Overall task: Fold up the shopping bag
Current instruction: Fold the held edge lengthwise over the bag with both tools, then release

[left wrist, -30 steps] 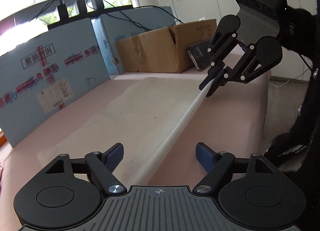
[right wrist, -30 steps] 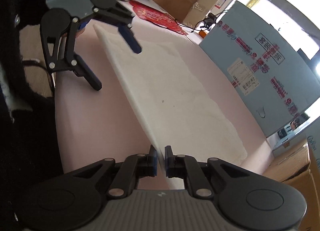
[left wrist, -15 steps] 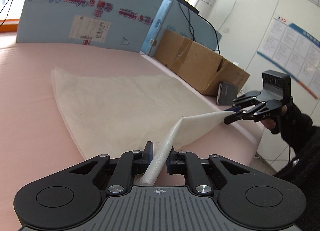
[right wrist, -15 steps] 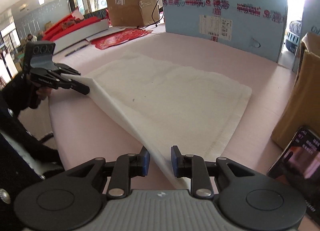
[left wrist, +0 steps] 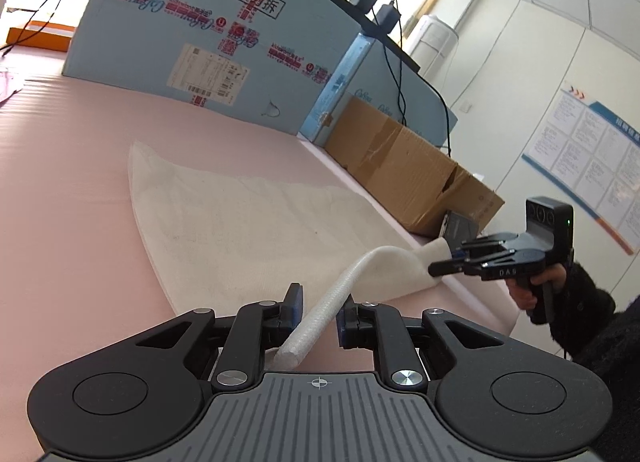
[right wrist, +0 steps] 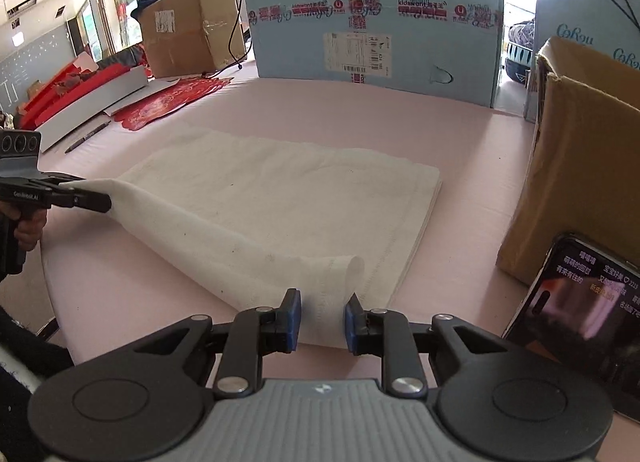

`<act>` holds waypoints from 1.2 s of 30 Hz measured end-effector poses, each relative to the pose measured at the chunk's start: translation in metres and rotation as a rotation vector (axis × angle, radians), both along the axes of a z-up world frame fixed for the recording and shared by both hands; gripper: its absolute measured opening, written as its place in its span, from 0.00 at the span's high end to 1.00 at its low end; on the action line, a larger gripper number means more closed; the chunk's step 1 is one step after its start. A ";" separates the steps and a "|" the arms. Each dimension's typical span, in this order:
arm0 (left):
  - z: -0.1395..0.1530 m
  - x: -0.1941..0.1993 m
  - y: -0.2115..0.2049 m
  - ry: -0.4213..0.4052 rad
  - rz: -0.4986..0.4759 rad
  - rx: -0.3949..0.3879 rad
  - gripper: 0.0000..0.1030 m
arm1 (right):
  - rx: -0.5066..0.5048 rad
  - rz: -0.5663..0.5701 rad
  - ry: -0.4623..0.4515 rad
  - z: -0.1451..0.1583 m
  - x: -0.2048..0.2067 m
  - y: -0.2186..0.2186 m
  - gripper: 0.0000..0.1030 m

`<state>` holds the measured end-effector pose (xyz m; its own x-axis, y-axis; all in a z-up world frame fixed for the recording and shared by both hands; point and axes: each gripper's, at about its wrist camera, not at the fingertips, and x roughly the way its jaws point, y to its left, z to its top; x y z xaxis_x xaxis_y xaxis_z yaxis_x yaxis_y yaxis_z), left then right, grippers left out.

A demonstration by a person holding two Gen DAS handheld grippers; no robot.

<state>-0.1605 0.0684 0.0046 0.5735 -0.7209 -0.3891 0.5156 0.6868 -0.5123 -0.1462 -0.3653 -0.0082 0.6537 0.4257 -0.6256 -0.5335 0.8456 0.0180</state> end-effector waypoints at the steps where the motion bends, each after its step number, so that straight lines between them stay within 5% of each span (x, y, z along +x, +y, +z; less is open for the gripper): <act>1: 0.001 0.001 0.002 0.005 0.006 -0.012 0.84 | 0.023 -0.011 0.002 0.000 -0.003 -0.002 0.77; 7: -0.002 0.001 0.013 0.041 0.069 -0.066 0.84 | 0.046 -0.098 0.017 -0.008 -0.010 -0.008 0.87; 10: -0.003 -0.002 0.013 0.056 0.164 0.055 0.84 | 0.005 -0.112 -0.013 -0.010 -0.016 -0.001 0.87; 15: 0.006 -0.015 -0.013 -0.071 0.204 0.340 0.77 | -0.069 -0.124 -0.065 -0.011 -0.025 0.012 0.87; 16: 0.007 -0.017 -0.019 -0.105 0.215 0.410 0.63 | -0.077 -0.131 -0.076 -0.012 -0.027 0.014 0.87; 17: 0.008 -0.018 -0.024 -0.125 0.232 0.467 0.35 | -0.086 -0.138 -0.088 -0.013 -0.029 0.016 0.87; 19: 0.013 -0.023 -0.034 -0.201 0.281 0.573 0.22 | -0.105 -0.145 -0.108 -0.013 -0.033 0.019 0.86; 21: 0.021 -0.029 -0.045 -0.299 0.323 0.656 0.22 | -0.119 -0.153 -0.125 -0.013 -0.036 0.022 0.86; 25: 0.036 -0.039 -0.070 -0.463 0.282 0.593 0.25 | -0.111 -0.169 -0.134 -0.014 -0.040 0.022 0.86; 28: 0.032 -0.044 -0.099 -0.550 0.217 0.638 0.71 | -0.119 -0.171 -0.146 -0.016 -0.042 0.024 0.86; 31: 0.021 -0.038 -0.123 -0.490 0.083 0.658 0.73 | -0.117 -0.174 -0.155 -0.017 -0.042 0.024 0.85; 34: 0.004 -0.026 -0.134 -0.383 0.031 0.734 0.72 | -0.108 -0.185 -0.162 -0.018 -0.043 0.021 0.81; 36: 0.002 -0.024 -0.131 -0.366 0.046 0.698 0.71 | -0.093 -0.217 -0.178 -0.017 -0.047 0.015 0.75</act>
<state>-0.1844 -0.0624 0.0070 0.7756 -0.3524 -0.5236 0.5318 0.8117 0.2414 -0.1931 -0.3503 -0.0253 0.8261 0.2105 -0.5228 -0.3281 0.9338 -0.1426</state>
